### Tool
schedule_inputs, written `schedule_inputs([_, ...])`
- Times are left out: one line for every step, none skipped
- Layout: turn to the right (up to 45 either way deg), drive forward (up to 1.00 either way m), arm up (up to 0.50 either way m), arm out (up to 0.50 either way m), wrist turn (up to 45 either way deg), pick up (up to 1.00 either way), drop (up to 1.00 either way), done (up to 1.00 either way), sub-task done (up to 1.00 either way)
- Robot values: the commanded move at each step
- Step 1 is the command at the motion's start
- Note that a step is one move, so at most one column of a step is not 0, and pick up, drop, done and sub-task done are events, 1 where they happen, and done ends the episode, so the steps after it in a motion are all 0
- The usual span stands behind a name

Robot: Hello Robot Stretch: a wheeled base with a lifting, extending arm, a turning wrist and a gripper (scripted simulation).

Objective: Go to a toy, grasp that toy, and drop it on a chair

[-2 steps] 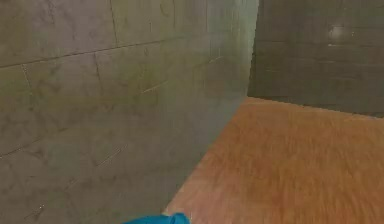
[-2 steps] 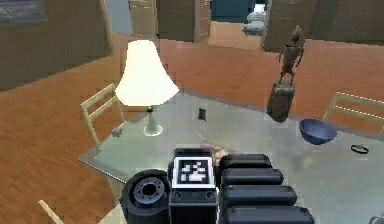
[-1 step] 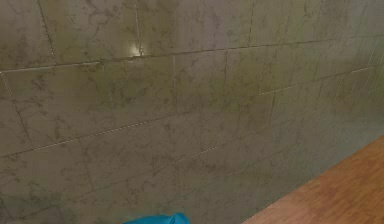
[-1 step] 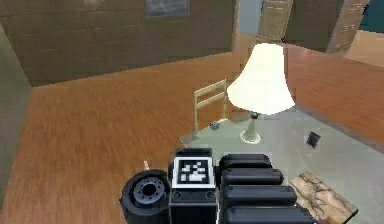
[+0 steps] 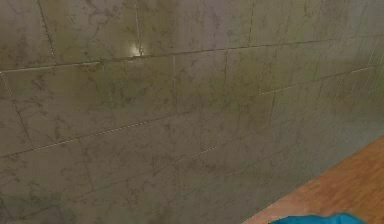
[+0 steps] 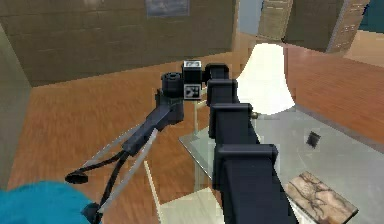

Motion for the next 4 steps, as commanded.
schedule_inputs([0.0,0.00,0.00,0.00,45.0,0.00,0.00,0.00,0.00])
schedule_inputs([0.0,0.00,0.00,0.00,45.0,0.00,0.00,0.00,0.00])
schedule_inputs([0.0,0.00,0.00,0.00,45.0,0.00,0.00,0.00,0.00])
schedule_inputs([0.0,0.00,-0.40,0.00,0.0,0.00,0.00,0.00,0.00])
